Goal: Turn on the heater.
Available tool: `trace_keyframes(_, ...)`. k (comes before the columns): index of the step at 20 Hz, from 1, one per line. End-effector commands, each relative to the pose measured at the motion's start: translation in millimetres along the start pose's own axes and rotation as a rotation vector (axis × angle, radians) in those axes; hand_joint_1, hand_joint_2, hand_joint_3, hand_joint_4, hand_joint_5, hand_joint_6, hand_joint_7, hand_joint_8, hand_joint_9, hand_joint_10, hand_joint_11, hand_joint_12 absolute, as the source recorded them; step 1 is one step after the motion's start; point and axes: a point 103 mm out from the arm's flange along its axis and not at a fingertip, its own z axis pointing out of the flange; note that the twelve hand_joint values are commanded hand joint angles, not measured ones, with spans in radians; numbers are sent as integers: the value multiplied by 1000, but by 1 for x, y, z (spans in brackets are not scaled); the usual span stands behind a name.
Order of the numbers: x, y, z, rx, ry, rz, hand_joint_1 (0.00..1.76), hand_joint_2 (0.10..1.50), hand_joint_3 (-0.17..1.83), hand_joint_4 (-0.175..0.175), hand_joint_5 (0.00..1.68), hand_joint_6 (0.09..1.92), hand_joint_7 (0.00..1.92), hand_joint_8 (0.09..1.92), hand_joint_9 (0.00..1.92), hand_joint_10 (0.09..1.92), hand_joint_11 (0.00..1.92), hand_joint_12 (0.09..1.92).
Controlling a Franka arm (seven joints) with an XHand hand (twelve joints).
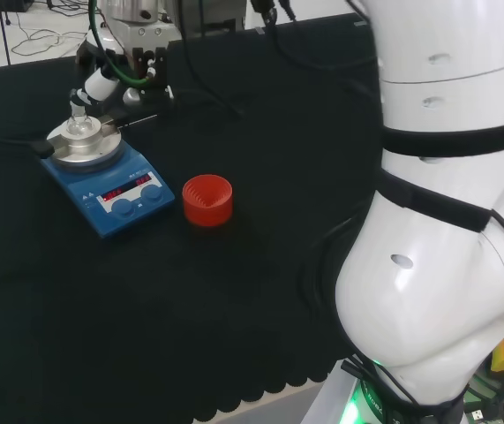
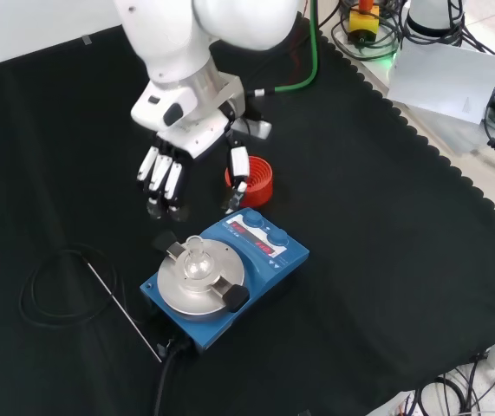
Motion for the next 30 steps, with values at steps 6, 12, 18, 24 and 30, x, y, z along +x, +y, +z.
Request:
trace_keyframes(6,13,-90,-26,-54,-35,56,847,629,566,-52,673,777,364,698,667,631,394,1338)
trace_keyframes(12,23,-131,-16,-18,-100,45,914,651,616,-59,703,776,544,711,737,624,409,1335)
trace_keyframes(18,34,-158,2,57,-122,44,1043,661,755,-102,710,810,871,823,1044,633,750,1192)
trace_keyframes(24,37,-170,23,177,-113,64,1089,669,774,-134,646,802,1130,1031,1264,804,1078,1011)
trace_keyframes(30,37,-176,38,225,-108,83,1120,692,759,-174,716,751,1411,1388,1505,1252,1475,1073)
